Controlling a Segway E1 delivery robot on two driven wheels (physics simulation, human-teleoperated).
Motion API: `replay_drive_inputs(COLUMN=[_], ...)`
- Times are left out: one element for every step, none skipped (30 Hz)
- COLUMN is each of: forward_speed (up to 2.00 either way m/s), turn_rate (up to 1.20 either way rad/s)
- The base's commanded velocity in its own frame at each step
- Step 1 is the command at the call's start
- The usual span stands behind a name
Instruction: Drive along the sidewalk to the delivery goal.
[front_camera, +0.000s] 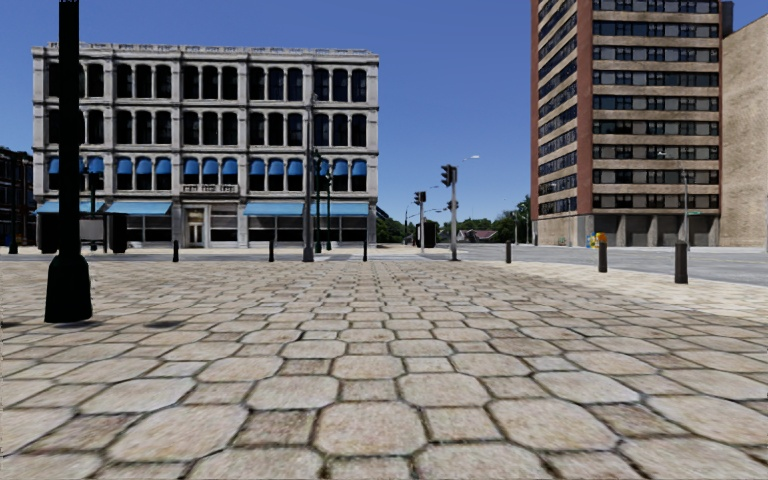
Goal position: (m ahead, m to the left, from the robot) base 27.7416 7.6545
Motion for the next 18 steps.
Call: replay_drive_inputs(forward_speed=[2.0,2.0,2.0,2.0,2.0,2.0,2.0,2.0,2.0,2.0,2.0,2.0,2.0,2.0,2.0,2.0,2.0,2.0], turn_rate=[-0.2,-0.2,-0.2,-0.2,-0.21,-0.21,-0.23,-0.24,-0.24,-0.24,-0.24,-0.24,-0.24,-0.24,-0.24,-0.25,-0.25,-0.25])
